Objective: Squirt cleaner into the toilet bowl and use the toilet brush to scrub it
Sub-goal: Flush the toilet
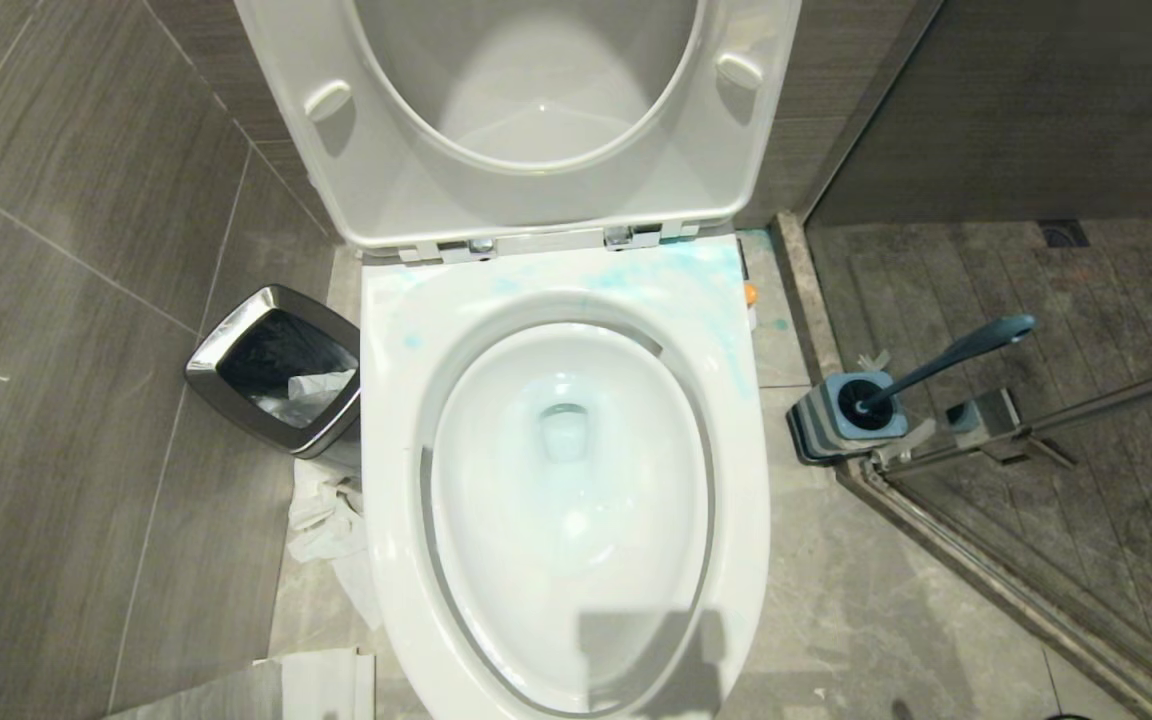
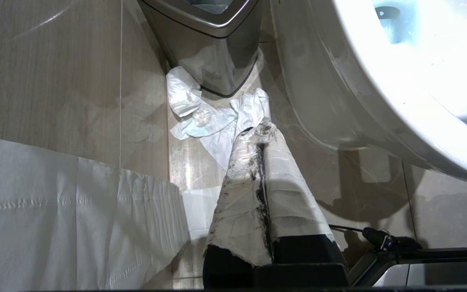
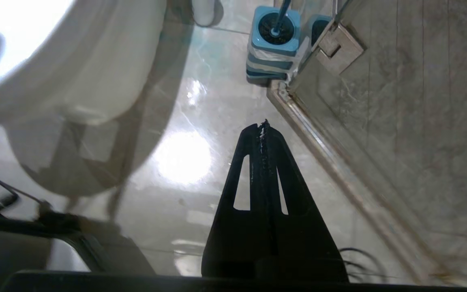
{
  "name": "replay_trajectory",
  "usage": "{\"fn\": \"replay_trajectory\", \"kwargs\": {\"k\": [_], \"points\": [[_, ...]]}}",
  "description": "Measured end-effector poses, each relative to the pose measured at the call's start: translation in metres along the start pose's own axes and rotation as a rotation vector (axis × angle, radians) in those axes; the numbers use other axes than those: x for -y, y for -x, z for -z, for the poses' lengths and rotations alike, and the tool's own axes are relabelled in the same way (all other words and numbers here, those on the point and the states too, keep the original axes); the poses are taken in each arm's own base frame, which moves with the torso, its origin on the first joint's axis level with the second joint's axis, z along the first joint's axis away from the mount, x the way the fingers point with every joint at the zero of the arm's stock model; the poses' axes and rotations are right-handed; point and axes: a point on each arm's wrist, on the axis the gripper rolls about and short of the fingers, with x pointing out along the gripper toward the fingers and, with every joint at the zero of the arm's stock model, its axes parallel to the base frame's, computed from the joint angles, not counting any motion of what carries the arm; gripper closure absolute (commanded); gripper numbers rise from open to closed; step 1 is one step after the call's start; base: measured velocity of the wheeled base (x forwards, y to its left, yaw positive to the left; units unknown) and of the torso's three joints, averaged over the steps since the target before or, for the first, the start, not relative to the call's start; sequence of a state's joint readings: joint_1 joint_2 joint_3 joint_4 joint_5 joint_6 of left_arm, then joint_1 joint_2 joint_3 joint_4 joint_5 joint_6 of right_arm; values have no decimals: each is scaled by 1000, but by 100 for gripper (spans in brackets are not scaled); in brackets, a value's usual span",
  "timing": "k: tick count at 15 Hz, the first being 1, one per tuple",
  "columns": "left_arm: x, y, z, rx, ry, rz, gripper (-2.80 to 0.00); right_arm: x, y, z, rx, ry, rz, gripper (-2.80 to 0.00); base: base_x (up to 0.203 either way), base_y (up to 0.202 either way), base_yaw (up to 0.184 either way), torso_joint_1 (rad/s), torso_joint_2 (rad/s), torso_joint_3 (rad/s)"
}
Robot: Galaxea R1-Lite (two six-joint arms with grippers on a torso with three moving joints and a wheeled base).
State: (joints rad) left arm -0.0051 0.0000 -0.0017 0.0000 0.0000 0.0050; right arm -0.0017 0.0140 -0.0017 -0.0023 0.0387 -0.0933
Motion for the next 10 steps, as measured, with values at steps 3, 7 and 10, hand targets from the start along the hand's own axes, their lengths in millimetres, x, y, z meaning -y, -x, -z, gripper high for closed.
{"fn": "replay_trajectory", "kwargs": {"k": [3,7,10], "points": [[0,0,0,0,1,-1,0,0,1,0,19,-31,6,0,0,0,0,0,0,0],[0,0,0,0,1,0,0,0,1,0,22,-41,8,0,0,0,0,0,0,0],[0,0,0,0,0,0,0,0,1,0,22,-41,7,0,0,0,0,0,0,0]]}}
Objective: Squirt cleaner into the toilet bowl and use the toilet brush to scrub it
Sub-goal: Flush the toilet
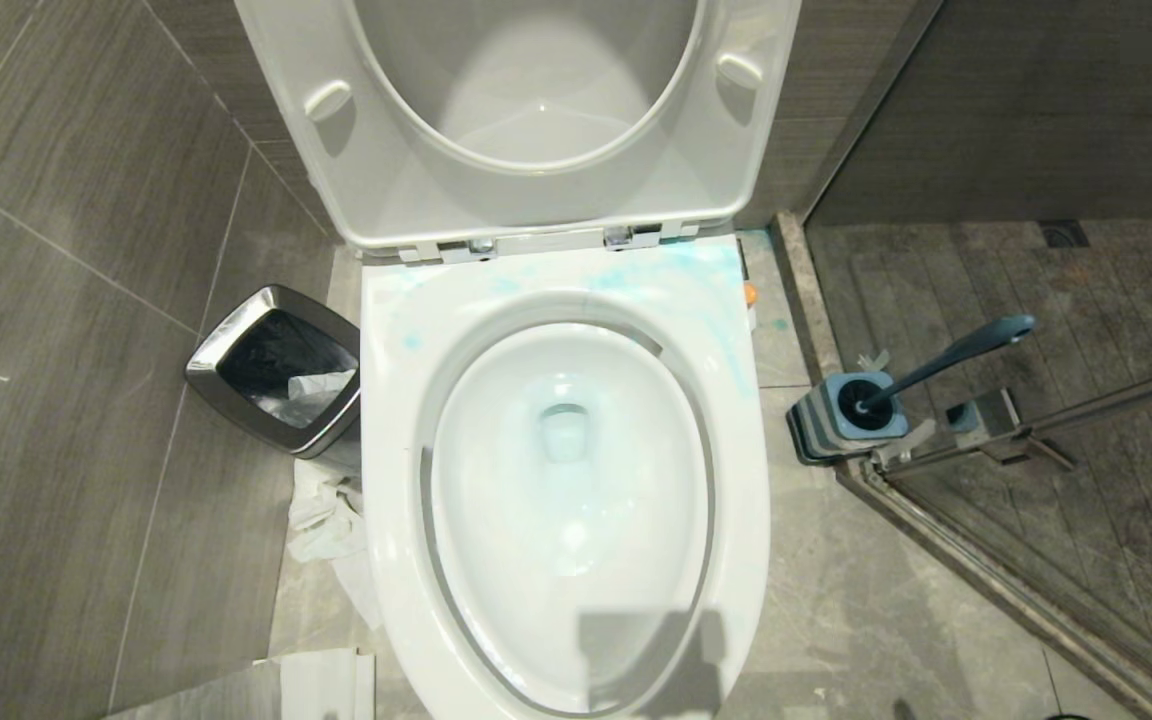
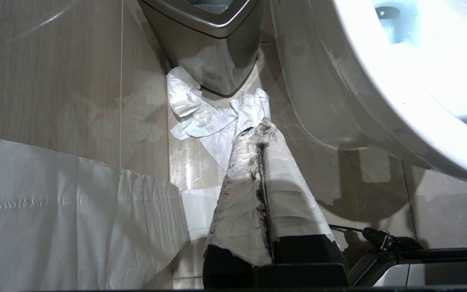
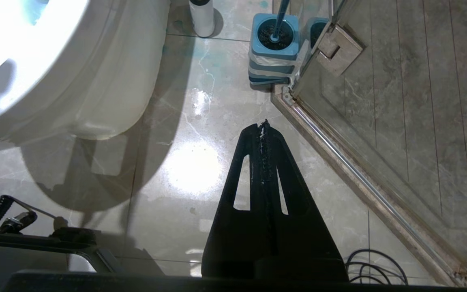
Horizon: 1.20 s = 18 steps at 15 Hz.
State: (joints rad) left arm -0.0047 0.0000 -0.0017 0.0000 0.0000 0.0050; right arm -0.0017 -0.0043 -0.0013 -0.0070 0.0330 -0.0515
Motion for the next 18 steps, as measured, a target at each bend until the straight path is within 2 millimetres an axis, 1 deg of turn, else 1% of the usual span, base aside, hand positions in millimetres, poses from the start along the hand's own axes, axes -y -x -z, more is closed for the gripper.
{"fn": "replay_trajectory", "kwargs": {"k": [2,4,5,7,10,13,14,15,17,18], "points": [[0,0,0,0,-12,1,0,0,0,0,0,0,0,0,0,0,0,0,0,0],[0,0,-3,16,-63,21,0,0,0,0,0,0,0,0,0,0,0,0,0,0],[1,2,-9,40,-106,51,0,0,0,0,0,0,0,0,0,0,0,0,0,0],[3,9,-33,108,-185,123,0,0,0,0,0,0,0,0,0,0,0,0,0,0],[4,11,-81,155,-236,157,0,0,0,0,0,0,0,0,0,0,0,0,0,0],[3,0,-159,209,-254,160,0,0,0,0,0,0,0,0,0,0,0,0,0,0],[3,-10,-185,215,-255,161,0,0,0,0,0,0,0,0,0,0,0,0,0,0],[3,-23,-209,213,-254,161,0,0,0,0,0,0,0,0,0,0,0,0,0,0],[3,-58,-252,207,-244,159,0,0,0,0,0,0,0,0,0,0,0,0,0,0],[3,-80,-272,205,-228,158,0,0,0,0,0,0,0,0,0,0,0,0,0,0]]}}
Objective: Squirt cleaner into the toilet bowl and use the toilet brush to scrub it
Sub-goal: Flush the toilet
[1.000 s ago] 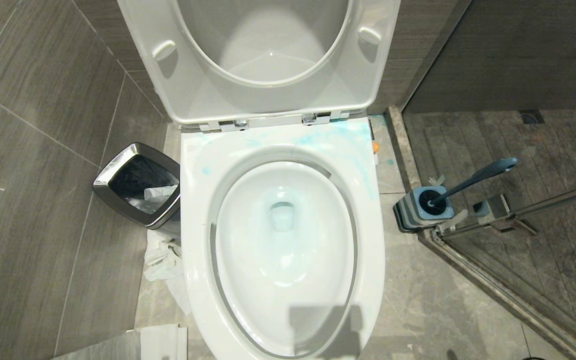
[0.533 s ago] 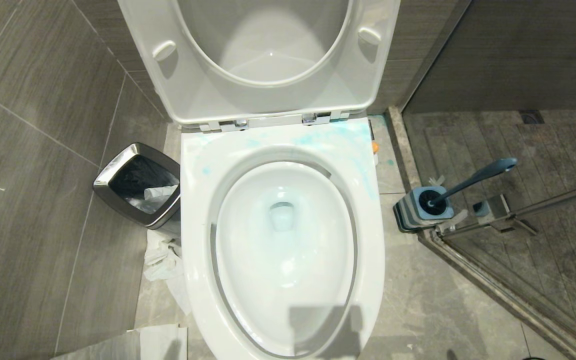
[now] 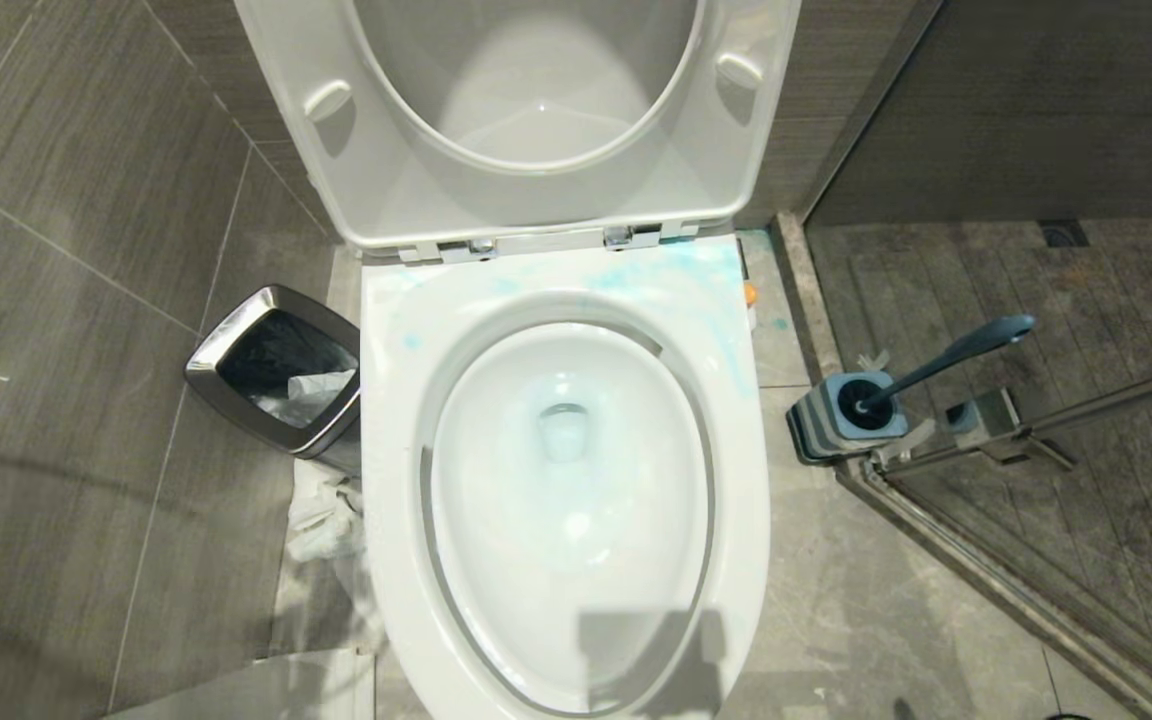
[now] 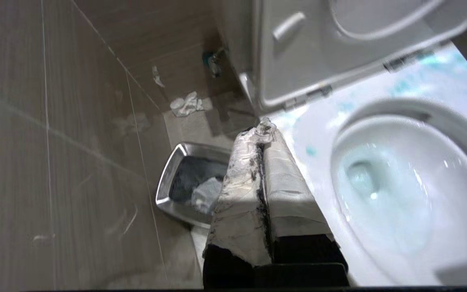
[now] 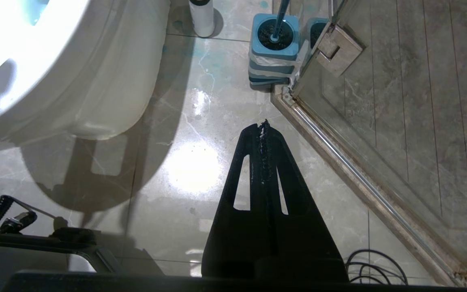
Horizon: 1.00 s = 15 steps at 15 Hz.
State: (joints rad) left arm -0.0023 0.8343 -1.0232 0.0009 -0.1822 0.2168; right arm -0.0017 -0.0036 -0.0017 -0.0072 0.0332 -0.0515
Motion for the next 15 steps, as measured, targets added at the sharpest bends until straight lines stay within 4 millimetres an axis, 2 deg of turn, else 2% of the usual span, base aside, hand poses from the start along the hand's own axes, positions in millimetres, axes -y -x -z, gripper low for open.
{"fn": "replay_trajectory", "kwargs": {"k": [3,6,8,10,15], "points": [[-23,-67,-43,83,84,-27,0,0,0,0,0,0,0,0,0,0,0,0,0,0],[-50,-119,-76,217,167,-80,0,0,0,0,-1,0,0,0,0,0,0,0,0,0],[-66,-139,-82,261,200,-107,0,0,0,0,-1,0,0,0,0,0,0,0,0,0],[-72,-156,-76,252,260,-106,0,0,0,0,-1,0,0,0,0,0,0,0,0,0],[-70,-185,-84,362,335,-33,0,0,0,0,-2,1,0,0,0,0,0,0,0,0]]}}
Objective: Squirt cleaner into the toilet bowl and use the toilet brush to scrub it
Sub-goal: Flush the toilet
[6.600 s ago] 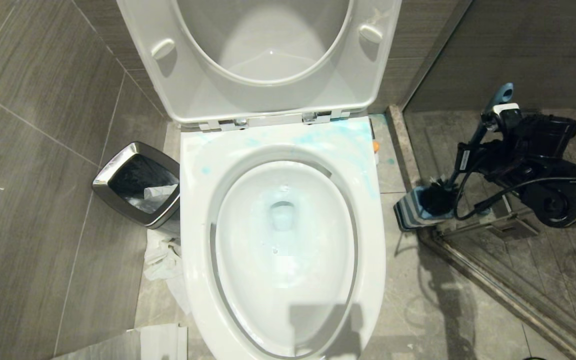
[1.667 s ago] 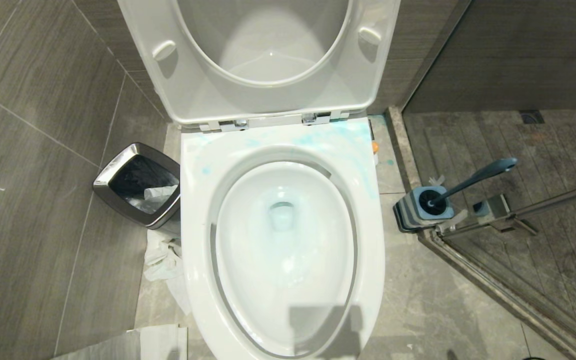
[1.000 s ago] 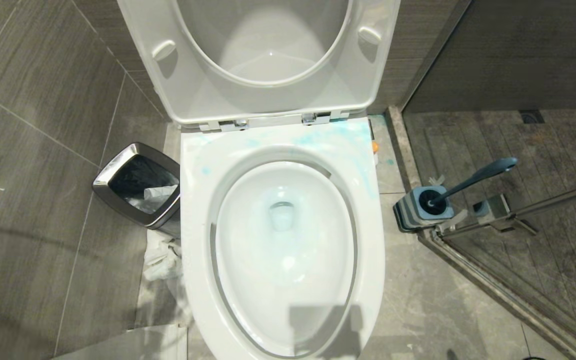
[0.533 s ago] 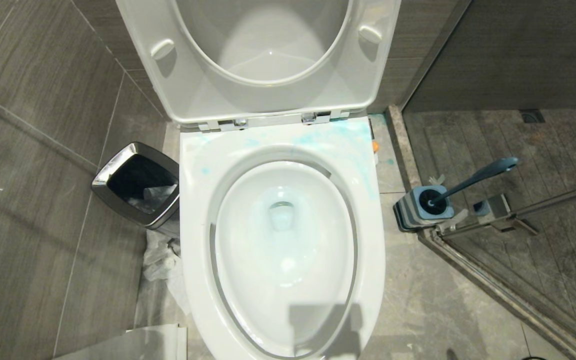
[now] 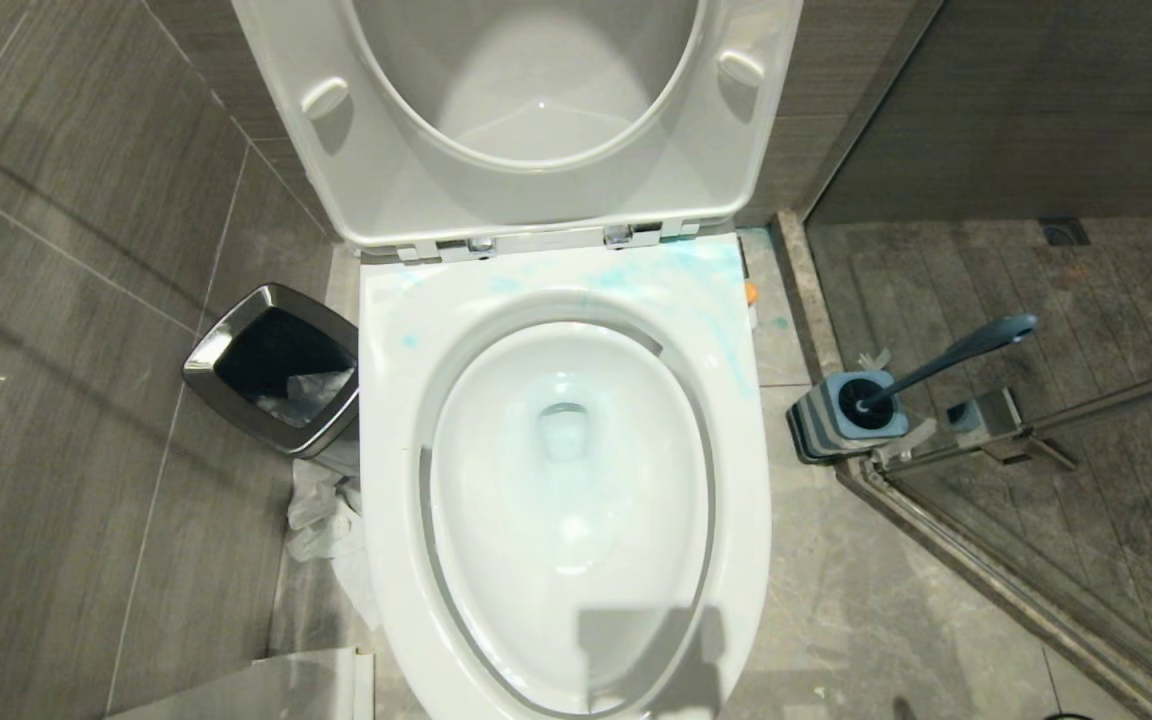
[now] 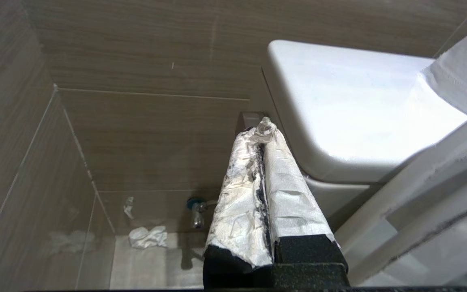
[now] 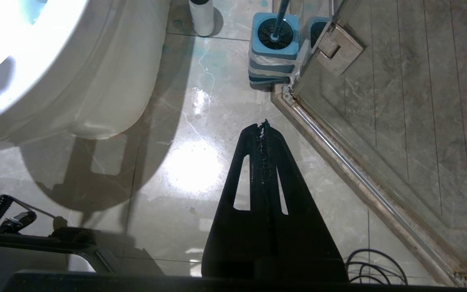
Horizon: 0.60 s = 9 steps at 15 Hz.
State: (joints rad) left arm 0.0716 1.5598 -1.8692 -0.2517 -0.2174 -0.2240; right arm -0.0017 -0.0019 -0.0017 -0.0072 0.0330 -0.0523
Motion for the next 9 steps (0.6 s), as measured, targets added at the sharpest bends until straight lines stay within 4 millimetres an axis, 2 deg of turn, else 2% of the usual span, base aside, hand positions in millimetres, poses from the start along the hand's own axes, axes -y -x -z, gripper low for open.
{"fn": "replay_trajectory", "kwargs": {"k": [9], "points": [[5,-35,25,90,44,63,0,0,0,0,0,-1,0,0,0,0,0,0,0,0]]}}
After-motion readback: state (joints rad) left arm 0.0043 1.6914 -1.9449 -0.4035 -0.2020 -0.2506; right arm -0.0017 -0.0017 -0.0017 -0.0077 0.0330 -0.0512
